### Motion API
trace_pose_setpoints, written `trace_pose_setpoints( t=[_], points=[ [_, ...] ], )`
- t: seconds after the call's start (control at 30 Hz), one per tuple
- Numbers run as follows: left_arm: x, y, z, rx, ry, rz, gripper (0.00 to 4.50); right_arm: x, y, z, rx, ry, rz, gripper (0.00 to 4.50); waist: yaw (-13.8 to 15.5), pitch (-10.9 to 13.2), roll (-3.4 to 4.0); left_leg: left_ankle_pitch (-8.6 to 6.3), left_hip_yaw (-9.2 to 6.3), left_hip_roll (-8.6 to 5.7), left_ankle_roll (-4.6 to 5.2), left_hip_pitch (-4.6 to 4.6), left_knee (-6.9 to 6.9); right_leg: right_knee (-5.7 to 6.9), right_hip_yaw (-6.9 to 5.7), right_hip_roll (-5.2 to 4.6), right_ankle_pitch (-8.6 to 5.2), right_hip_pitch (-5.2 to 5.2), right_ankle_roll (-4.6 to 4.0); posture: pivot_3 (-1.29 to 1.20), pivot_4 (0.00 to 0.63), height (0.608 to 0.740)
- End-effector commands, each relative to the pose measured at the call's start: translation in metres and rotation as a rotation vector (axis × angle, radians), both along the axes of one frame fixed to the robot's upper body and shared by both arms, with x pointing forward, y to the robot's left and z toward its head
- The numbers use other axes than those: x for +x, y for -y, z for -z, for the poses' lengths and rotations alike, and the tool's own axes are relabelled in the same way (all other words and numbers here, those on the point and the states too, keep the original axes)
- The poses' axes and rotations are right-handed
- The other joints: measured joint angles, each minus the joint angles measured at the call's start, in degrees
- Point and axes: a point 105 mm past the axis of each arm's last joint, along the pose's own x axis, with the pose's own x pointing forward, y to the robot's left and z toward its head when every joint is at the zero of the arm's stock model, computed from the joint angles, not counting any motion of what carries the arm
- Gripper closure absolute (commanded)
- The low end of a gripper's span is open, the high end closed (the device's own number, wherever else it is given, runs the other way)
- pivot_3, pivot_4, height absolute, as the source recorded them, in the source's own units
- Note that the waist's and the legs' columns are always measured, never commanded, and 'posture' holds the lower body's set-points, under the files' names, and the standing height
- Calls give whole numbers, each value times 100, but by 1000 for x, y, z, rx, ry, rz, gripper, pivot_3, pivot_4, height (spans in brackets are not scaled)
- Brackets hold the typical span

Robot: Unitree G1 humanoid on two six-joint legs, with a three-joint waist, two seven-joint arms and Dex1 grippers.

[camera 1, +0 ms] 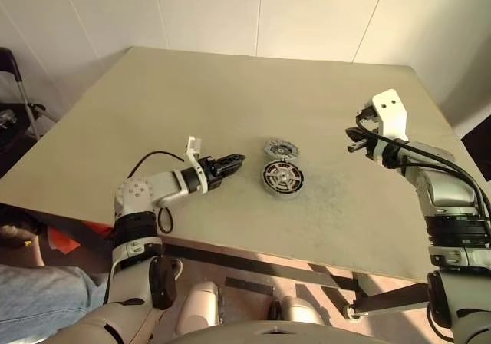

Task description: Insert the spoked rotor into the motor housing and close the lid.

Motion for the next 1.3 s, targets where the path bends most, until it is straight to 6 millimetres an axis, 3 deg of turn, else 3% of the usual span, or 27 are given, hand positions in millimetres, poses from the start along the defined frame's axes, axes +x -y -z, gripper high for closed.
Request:
trace_pose_setpoints(
  t=[0.03,0.2,0.37,0.5,0.6,0.73,0.9,0.93,1.03,1.17,1.27,1.3],
  points=[
    [9,-1,-13,101,166,-62,2776,-15,-33,-13,49,35,-135,4500,11,0,0,0,0,0,0,1,0,0,0,0,0,1,1,0,0,740],
    [17,-4,-9,208,277,-108,2776,-35,-59,8,56,-47,-215,4500,10,0,-1,-3,-1,-1,-4,5,-1,-9,1,0,0,11,5,0,0,740],
    [18,-2,-2,235,281,-99,2776,-40,-68,37,58,-138,-191,4500,1,0,-1,6,-1,-1,-20,14,-14,-5,1,0,0,7,6,0,0,740],
    [22,-5,-3,239,291,-112,2776,-45,-76,74,63,-248,-174,4500,0,-1,-2,15,-1,-1,-36,18,-22,-6,1,1,0,7,6,0,0,740],
    [26,-9,-5,245,298,-136,2776,-46,-75,86,40,-277,-157,4500,-5,-4,-5,20,0,-1,-45,20,-23,-6,1,1,0,9,5,0,0,740],
    [31,-16,-4,250,297,-166,2776,-39,-72,63,19,-183,-183,4500,-11,-4,-5,17,-1,-1,-41,47,-24,-7,3,1,-17,35,36,0,0,740],
    [29,-10,3,253,296,-152,2776,-43,-77,-1,-161,68,-407,4500,0,2,-2,20,-1,-2,-45,43,-26,-6,5,1,-15,32,35,0,0,740],
    [28,-9,3,254,299,-147,2776,-44,-76,-5,-201,78,-442,4500,0,2,-3,20,0,-2,-45,41,-26,-6,6,1,-9,30,26,0,0,740],
    [29,-4,4,257,306,-138,2776,-57,-66,-2,-540,66,-733,4500,5,1,-4,18,0,-2,-41,42,-30,-7,6,2,-2,29,13,0,0,740],
    [30,0,6,268,313,-135,2730,-52,-47,8,-827,21,-916,3166,-1,2,-9,4,1,-2,-18,39,-27,-9,5,2,-7,32,17,0,0,740],
    [28,0,11,284,311,-146,2730,-33,-44,18,-1034,56,-984,2168,-52,2,-8,2,0,-2,-12,24,-9,-1,5,2,-4,18,12,0,0,740],
    [26,0,11,284,311,-148,2730,-29,-45,21,-1067,62,-1007,2168,-84,2,-8,3,-1,-2,-10,14,-1,5,4,1,-3,10,11,0,0,740]
  ],
)
